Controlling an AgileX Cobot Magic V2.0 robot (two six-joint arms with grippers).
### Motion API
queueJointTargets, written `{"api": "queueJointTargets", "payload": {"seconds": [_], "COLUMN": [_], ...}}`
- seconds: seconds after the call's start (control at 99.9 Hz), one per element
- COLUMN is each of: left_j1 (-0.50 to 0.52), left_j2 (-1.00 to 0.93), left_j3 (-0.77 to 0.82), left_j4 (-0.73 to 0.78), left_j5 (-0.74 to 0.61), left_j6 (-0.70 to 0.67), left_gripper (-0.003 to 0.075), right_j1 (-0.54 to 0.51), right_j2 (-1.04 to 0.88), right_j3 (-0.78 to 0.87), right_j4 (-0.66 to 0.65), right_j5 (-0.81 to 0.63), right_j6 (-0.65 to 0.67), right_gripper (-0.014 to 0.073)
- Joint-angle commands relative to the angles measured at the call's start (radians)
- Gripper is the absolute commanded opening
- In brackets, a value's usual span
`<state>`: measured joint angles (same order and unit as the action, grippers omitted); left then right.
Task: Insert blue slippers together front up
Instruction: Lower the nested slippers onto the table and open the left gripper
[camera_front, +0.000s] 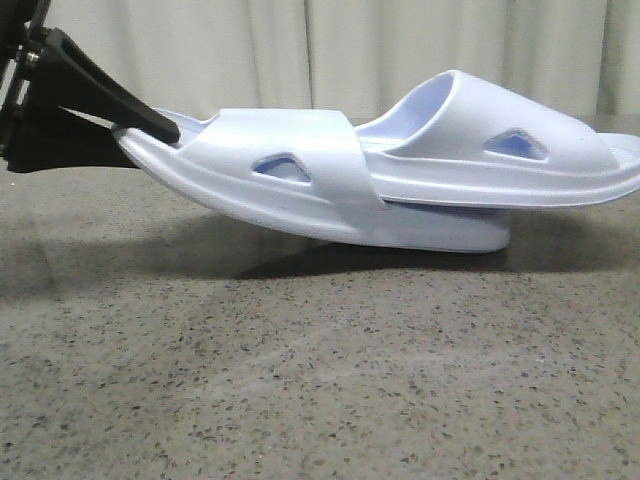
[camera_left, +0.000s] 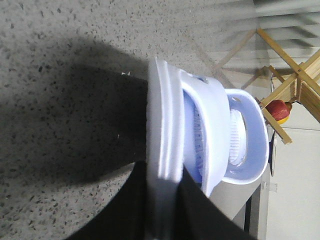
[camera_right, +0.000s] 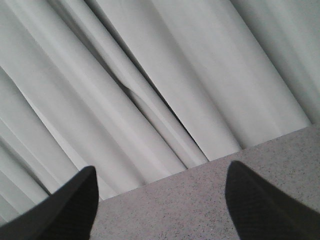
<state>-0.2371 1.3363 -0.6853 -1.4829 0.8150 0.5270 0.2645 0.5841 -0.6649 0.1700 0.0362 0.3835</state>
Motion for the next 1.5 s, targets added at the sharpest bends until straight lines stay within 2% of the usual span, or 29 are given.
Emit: {"api": "queueJointTargets", "payload": {"seconds": [0.0,0.12,0.41,0.711,1.071,1.191,1.311,1.492], "left_j1": [-0.008,-0.008,-0.008,-0.005,-0.005,-0.005,-0.005,-0.005], "left_j2": [-0.020,-0.020,-0.020,-0.020,-0.020,-0.026,-0.077,-0.242], "left_j3": [-0.029,-0.029,-0.029,-0.029,-0.029,-0.030,-0.032,-0.032], "left_j4": [-0.043,-0.043,-0.039,-0.035,-0.035,-0.055,-0.141,-0.256], "left_j5": [0.022,0.018,-0.011,-0.098,-0.301,-0.388,-0.462,-0.535], "left_j6": [0.001,0.001,0.002,0.086,0.318,0.478,0.676,0.931], "left_gripper": [0.0016,0.0033,0.0285,0.0436,0.0450,0.0450,0.0447,0.0447], "right_j1": [-0.009,-0.009,-0.009,-0.009,-0.009,-0.009,-0.009,-0.009], "right_j2": [-0.002,-0.002,-0.002,-0.002,-0.002,-0.002,-0.002,-0.001], "right_j3": [-0.035,-0.035,-0.035,-0.035,-0.035,-0.035,-0.035,-0.035], "right_j4": [-0.017,-0.019,-0.019,-0.019,-0.019,-0.039,-0.067,-0.197], "right_j5": [-0.074,-0.074,-0.074,-0.064,-0.059,-0.057,-0.052,-0.002], "right_j6": [-0.007,-0.007,-0.007,-0.007,-0.007,-0.007,-0.007,-0.007], "right_gripper": [0.0468,0.0468,0.0468,0.0468,0.0468,0.0468,0.0468,0.0468]}}
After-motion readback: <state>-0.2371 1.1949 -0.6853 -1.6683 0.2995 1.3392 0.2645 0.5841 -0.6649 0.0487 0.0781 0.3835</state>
